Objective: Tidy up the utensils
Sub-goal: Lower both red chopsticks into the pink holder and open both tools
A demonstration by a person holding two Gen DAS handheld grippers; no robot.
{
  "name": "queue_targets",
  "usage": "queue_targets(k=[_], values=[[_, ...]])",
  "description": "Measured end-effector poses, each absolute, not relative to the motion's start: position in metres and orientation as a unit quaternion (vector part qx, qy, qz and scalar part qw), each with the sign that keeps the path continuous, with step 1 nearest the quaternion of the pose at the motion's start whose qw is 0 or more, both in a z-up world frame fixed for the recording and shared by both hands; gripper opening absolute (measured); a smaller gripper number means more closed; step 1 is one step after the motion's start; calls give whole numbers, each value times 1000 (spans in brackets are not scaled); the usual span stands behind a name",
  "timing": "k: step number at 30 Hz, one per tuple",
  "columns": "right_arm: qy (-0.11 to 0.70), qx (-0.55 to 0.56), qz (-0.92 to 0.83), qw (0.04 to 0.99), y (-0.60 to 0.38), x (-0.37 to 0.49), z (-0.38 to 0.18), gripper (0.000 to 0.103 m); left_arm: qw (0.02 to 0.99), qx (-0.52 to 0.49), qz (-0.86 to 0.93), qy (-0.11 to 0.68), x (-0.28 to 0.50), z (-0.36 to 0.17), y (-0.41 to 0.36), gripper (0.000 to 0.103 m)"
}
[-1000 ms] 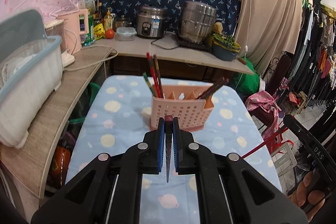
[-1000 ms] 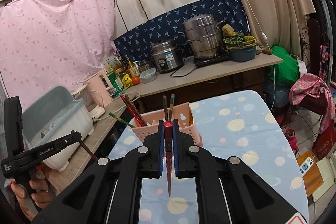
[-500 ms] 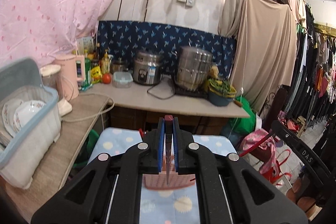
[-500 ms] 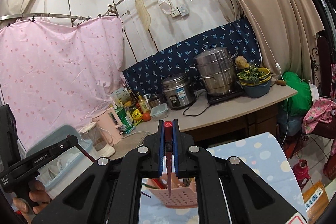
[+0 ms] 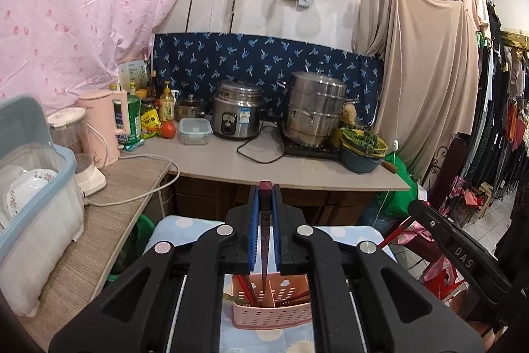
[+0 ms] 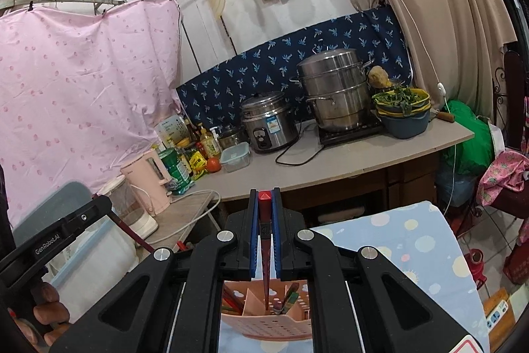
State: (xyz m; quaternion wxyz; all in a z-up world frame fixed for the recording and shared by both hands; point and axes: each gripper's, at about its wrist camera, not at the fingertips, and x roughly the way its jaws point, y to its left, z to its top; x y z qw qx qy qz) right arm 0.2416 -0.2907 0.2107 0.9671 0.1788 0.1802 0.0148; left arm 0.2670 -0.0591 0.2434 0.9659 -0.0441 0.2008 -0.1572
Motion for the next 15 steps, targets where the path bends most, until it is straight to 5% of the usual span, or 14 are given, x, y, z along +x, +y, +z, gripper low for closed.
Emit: queue_targets(k=[15], values=[[234,165,21,958,-281,277,170,9,957,-35,-151,244,304,196,-76,7]])
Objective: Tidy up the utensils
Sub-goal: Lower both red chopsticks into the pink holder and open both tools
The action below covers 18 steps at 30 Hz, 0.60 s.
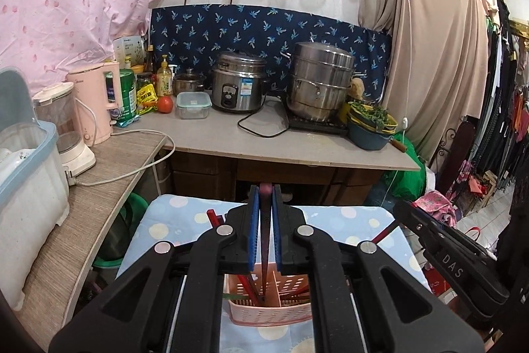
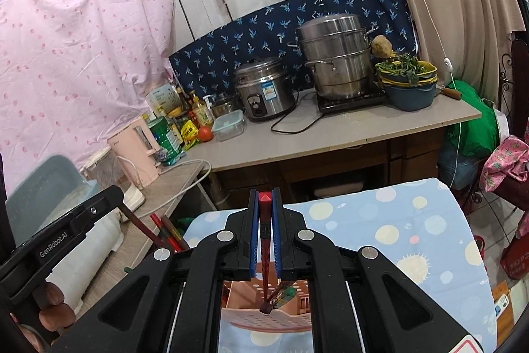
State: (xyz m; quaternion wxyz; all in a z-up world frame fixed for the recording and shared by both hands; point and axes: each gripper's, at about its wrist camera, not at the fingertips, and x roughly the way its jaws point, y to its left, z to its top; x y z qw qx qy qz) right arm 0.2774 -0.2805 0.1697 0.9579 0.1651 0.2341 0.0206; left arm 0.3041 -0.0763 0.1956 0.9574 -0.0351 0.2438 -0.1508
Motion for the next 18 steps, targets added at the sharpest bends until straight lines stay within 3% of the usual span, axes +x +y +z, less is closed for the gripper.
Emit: queue_targets(k=[3,5,12,14,18], values=[[236,167,24,957,-280,277,168,11,957,-33,-144,250,307,188,-77,14],[235,168,26,957,-281,276,169,12,958,-31,-137,251,308,186,-77,32],[232,161,33,959,-275,264,172,20,959,-18,-130,252,301,182,-79,38],[232,157,35,959,-272,259,173,22,960,-13,-126,249,296,183,-79,45],[233,147,40,960,-266,246,173,25,962,0,-119,245,284,183,-80,50]])
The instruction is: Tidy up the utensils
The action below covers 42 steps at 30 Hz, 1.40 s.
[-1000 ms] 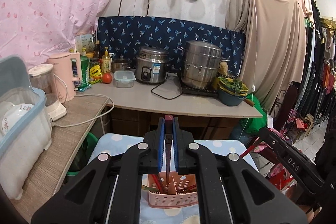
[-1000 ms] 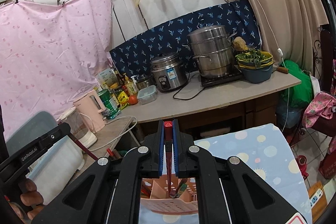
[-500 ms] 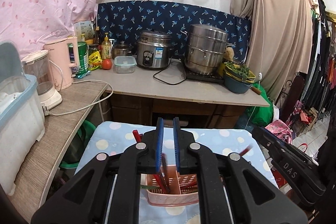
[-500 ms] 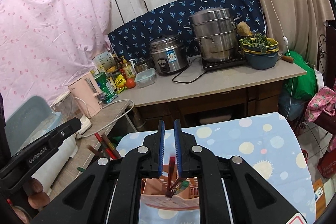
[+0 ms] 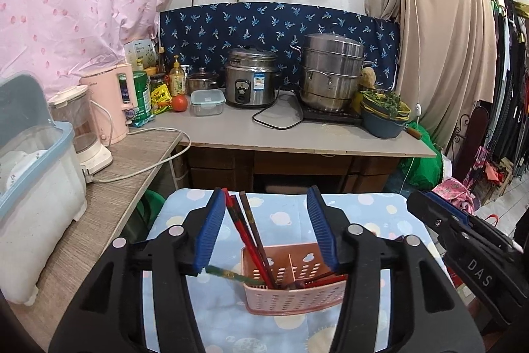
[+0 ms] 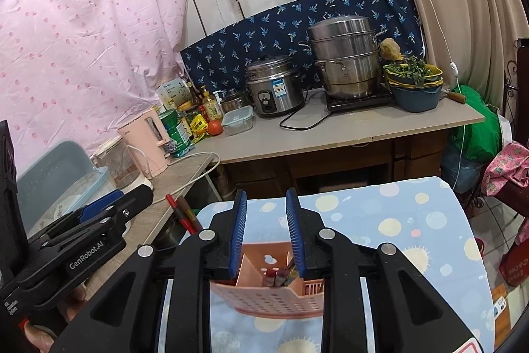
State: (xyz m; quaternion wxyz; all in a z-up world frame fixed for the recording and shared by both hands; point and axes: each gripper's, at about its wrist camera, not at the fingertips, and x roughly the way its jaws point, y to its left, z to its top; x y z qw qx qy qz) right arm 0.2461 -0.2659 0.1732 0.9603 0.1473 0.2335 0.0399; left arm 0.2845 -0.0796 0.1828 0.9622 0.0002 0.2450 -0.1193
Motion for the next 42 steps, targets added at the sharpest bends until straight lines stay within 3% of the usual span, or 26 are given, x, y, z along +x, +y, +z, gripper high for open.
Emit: queue_targets(k=[16,35,42], values=[[258,90,41,961,-233,184,159,25,959,25,-114,260,233,172,-73,50],[298,82,32,950,-214,116,110,25,949,45,-74,304,169,117,-51,50],[300,88,17,950,-218,99,99,40,944,50,-72,319,153,97,-50,51]])
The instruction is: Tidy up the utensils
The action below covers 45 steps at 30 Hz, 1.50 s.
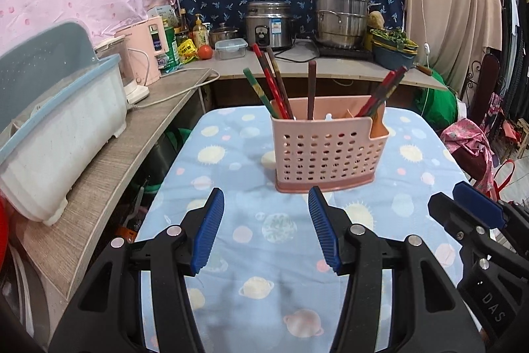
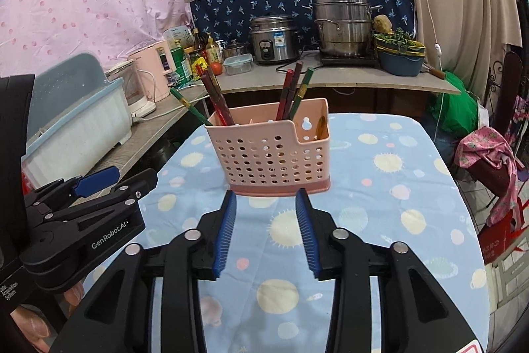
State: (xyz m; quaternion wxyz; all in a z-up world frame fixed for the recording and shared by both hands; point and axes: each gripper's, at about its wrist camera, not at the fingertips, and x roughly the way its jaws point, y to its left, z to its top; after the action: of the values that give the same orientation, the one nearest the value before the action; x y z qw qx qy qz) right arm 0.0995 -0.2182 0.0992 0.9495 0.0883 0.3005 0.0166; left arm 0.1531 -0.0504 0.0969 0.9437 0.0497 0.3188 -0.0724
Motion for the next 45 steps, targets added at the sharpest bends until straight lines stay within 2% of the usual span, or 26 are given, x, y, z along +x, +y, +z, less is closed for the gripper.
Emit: queue_targets(k=[10,12,17,21,30,34,39,44,45], values=[[308,86,-15,947,-227,89,85,42,942,59,-63,325,144,83,-54,58],[307,81,-18,948,-227,87,82,49,942,60,-60,325,143,81,-53,58],[310,74,-23,948,-225,86,77,57,942,64,-51,325,142,75,-51,65],[313,75,-28,946,-224,89,76,66,941,66,-48,328,142,73,-51,67],[321,80,-38,943,-225,98,72,73,939,69,-46,333,149,68,-52,72],[321,77,-42,943,-224,103,70,78,939,70,-42,334,153,66,-52,82],[317,71,-46,945,-222,109,70,85,938,71,-41,338,160,63,-52,87],[323,70,-49,942,-222,116,67,86,935,67,-39,346,168,59,-51,90],[327,73,-47,941,-222,117,65,91,935,68,-39,346,169,59,-51,90]])
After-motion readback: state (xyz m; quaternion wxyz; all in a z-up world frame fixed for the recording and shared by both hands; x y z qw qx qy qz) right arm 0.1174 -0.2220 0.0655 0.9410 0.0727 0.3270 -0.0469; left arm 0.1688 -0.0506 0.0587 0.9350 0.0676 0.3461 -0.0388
